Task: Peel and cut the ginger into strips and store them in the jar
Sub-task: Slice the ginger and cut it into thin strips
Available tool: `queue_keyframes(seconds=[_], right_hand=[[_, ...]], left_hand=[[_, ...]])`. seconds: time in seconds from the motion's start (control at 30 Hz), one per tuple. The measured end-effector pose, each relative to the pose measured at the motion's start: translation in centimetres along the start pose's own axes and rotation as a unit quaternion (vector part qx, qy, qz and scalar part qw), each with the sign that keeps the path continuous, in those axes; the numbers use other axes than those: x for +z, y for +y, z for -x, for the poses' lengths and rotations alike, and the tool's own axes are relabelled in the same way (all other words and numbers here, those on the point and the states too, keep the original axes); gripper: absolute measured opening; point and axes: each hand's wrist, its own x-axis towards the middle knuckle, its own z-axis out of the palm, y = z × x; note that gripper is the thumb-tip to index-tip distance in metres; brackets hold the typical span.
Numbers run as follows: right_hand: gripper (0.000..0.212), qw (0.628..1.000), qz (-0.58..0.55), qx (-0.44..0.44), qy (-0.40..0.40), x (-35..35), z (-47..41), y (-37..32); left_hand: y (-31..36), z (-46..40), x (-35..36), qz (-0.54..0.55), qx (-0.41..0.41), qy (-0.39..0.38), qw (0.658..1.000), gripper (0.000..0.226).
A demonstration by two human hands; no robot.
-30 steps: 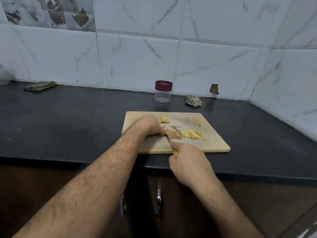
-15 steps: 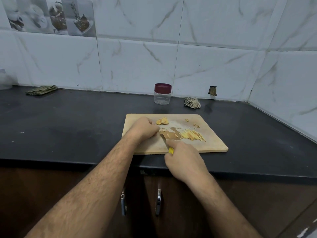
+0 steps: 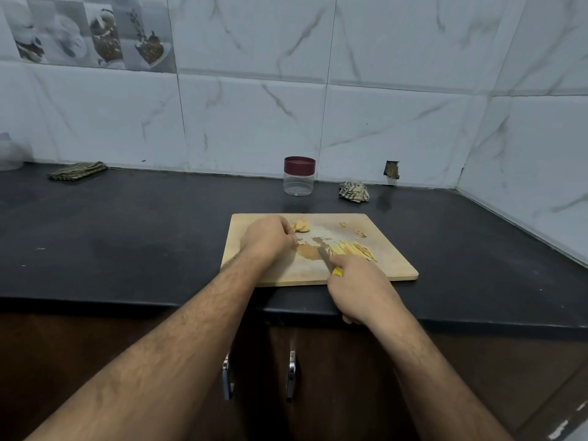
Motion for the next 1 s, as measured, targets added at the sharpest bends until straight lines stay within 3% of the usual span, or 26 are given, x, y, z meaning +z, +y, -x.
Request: queue_keyframes(seconds=[0.13, 0.7, 0.83, 1.0], right_hand=[[0.060, 0.999, -0.024, 0.014, -0.024, -0.1, -0.2, 0.2], [0.059, 0.999, -0.019, 0.016, 0.035, -0.2, -1.2, 1.7], [0.055, 0.998, -0.024, 0.017, 0.048, -0.5, -1.4, 2.3], [0.063, 0.998, -0.033, 0.029, 0.052, -0.4, -1.5, 2.9]], left_hand=[[0.6, -0.3, 0.4, -0.025, 0.023, -0.012, 0.999, 0.011], [1.1, 0.4, 1.4, -0.146, 0.079, 0.014, 0.986, 0.016], [0.8, 0.4, 1.3, -0.089, 0.070, 0.024, 0.993, 0.017], [-0.3, 0.4, 0.7, -0.026, 0.064, 0.041, 0.997, 0.023]])
